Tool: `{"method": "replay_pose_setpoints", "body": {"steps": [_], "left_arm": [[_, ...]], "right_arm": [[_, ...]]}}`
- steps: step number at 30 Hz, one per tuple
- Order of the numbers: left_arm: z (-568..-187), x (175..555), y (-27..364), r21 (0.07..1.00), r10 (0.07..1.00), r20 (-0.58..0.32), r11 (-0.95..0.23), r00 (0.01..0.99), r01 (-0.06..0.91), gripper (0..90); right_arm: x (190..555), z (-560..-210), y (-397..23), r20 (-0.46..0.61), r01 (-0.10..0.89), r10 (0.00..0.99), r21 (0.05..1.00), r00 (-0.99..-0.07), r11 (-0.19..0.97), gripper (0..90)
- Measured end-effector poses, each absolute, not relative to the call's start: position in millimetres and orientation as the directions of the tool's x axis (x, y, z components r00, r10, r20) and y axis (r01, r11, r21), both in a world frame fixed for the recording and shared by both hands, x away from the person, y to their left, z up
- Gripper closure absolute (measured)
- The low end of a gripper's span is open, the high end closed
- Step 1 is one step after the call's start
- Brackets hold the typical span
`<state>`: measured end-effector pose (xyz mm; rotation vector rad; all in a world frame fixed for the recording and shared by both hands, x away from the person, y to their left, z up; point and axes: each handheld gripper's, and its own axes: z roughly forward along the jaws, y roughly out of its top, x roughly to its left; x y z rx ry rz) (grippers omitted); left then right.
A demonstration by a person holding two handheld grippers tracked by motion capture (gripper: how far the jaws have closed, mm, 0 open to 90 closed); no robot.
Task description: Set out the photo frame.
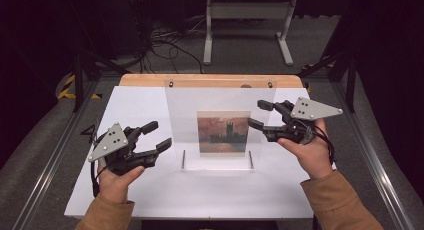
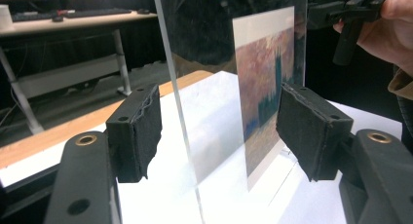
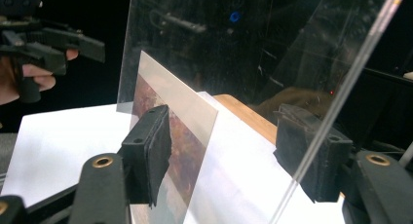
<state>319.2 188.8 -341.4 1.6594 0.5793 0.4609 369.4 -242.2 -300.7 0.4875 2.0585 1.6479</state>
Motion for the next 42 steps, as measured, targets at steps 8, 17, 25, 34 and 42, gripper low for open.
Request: {"method": "replay_pose_setpoints", "body": {"steps": [8, 17, 25, 34, 42], "left_arm": [[-348.3, 320.3, 193.0, 0.984, 0.612, -0.035, -0.118, 0.790, 0.134, 33.1], [-352.5, 319.7, 197.5, 0.980, 0.621, -0.034, -0.132, 0.783, 0.147, 28.2], [-360.6, 317.8, 213.0, 0.963, 0.669, -0.037, -0.175, 0.742, 0.205, 13.7], [-372.3, 315.2, 226.3, 0.950, 0.673, -0.006, -0.227, 0.740, 0.214, 10.3], [-391.1, 317.3, 235.9, 0.946, 0.669, -0.005, -0.238, 0.743, 0.221, 9.3]], "right_arm": [[370.8, -300.5, -241.6, -0.130, 0.001, 0.554, 0.973, -0.822, 0.231, 32.4], [364.4, -300.7, -248.7, -0.122, 0.021, 0.587, 0.973, -0.801, 0.231, 22.4], [342.8, -302.4, -275.2, -0.097, 0.084, 0.651, 0.967, -0.753, 0.241, 13.9], [326.2, -312.1, -309.8, -0.077, 0.125, 0.696, 0.964, -0.714, 0.234, 12.5], [322.9, -331.2, -327.8, -0.043, 0.175, 0.717, 0.958, -0.696, 0.228, 12.1]]}}
